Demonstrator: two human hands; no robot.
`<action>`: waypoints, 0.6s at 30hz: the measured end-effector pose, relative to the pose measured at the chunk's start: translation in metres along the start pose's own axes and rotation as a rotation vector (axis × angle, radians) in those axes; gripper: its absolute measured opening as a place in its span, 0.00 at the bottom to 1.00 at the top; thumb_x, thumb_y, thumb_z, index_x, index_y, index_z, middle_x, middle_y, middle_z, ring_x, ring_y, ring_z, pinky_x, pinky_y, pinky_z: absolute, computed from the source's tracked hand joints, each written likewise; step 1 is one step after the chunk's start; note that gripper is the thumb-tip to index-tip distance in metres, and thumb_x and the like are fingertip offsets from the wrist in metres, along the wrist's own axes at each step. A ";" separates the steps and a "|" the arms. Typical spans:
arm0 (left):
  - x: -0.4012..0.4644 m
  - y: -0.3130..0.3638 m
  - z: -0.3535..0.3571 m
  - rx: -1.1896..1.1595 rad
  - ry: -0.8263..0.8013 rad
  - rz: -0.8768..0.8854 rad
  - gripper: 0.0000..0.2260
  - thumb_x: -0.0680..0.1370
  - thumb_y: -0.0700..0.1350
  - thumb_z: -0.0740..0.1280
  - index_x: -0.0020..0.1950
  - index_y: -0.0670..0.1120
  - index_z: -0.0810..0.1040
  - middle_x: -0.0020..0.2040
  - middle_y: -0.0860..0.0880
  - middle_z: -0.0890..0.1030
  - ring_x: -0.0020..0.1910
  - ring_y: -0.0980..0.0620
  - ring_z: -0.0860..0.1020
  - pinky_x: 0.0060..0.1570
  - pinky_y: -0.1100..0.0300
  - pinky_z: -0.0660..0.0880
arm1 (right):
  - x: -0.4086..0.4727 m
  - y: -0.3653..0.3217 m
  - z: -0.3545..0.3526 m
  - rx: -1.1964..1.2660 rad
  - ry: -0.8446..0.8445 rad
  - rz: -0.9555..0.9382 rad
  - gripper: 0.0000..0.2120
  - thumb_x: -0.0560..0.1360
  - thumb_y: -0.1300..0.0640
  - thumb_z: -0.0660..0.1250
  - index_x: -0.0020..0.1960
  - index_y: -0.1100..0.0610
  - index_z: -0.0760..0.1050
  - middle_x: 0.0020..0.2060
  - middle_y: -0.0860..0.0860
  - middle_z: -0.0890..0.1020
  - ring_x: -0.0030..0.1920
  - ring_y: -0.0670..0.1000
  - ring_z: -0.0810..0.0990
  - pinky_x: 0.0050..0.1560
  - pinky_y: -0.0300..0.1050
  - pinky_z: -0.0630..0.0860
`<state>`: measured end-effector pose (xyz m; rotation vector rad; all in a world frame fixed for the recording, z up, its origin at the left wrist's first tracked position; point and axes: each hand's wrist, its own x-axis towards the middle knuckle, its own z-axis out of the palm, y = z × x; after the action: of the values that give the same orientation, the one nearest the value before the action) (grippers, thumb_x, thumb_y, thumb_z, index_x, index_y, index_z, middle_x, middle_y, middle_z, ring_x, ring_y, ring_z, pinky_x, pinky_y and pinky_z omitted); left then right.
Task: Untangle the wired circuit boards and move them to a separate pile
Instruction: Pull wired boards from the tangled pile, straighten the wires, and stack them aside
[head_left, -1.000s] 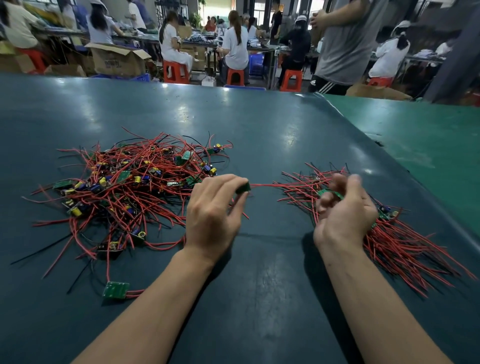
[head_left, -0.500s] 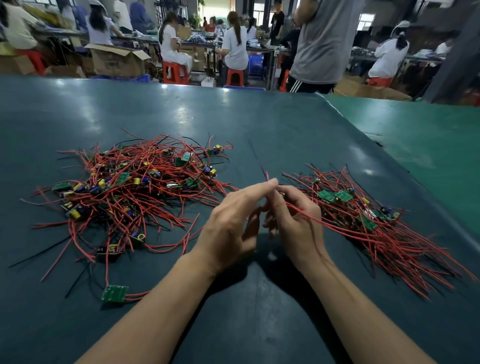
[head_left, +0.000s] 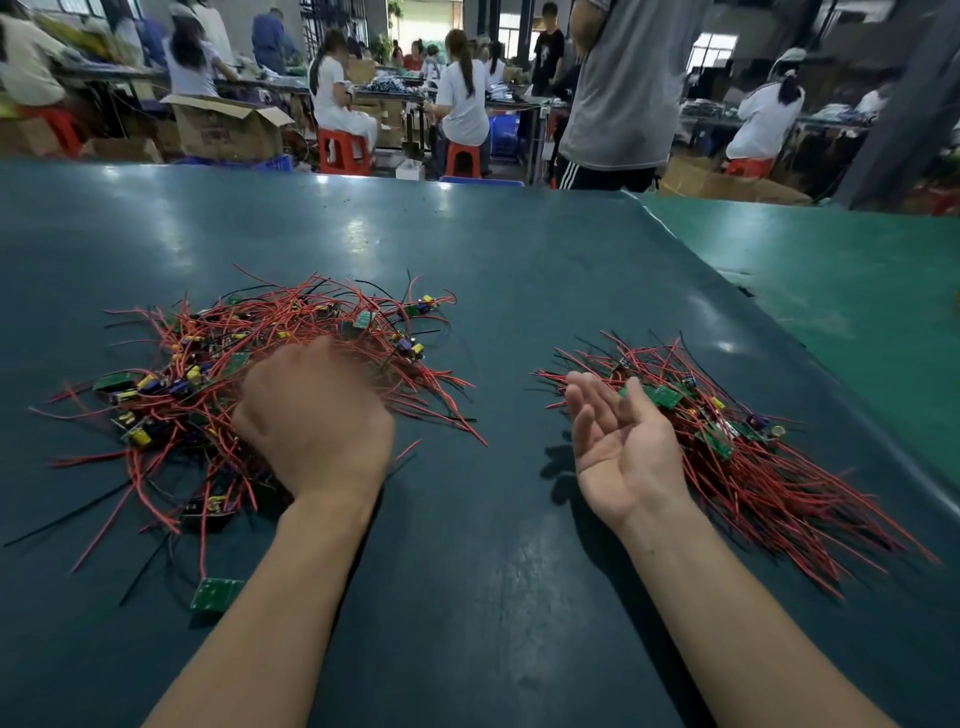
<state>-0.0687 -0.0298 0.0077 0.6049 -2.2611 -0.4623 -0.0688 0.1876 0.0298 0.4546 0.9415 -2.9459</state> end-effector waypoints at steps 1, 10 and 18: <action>0.004 -0.005 -0.001 0.036 -0.035 -0.072 0.21 0.73 0.43 0.66 0.67 0.44 0.72 0.68 0.40 0.71 0.68 0.39 0.65 0.63 0.41 0.61 | -0.001 0.001 0.001 -0.035 -0.016 0.015 0.17 0.82 0.51 0.60 0.49 0.64 0.78 0.36 0.55 0.85 0.30 0.48 0.83 0.24 0.33 0.75; 0.018 -0.024 -0.005 0.109 -0.104 -0.190 0.18 0.77 0.43 0.69 0.66 0.45 0.74 0.65 0.39 0.73 0.64 0.36 0.67 0.61 0.42 0.61 | -0.003 0.004 0.004 -0.179 -0.046 0.037 0.12 0.79 0.55 0.62 0.46 0.61 0.80 0.29 0.51 0.78 0.24 0.45 0.73 0.22 0.33 0.68; 0.023 -0.026 -0.004 0.148 -0.103 -0.218 0.14 0.78 0.46 0.68 0.62 0.46 0.76 0.62 0.39 0.75 0.62 0.36 0.70 0.60 0.40 0.62 | -0.002 0.003 0.003 -0.179 -0.068 0.039 0.09 0.77 0.58 0.62 0.48 0.61 0.80 0.29 0.51 0.77 0.24 0.46 0.72 0.22 0.34 0.66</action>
<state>-0.0725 -0.0646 0.0102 0.9289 -2.3524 -0.4438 -0.0678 0.1829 0.0311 0.3586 1.1604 -2.7904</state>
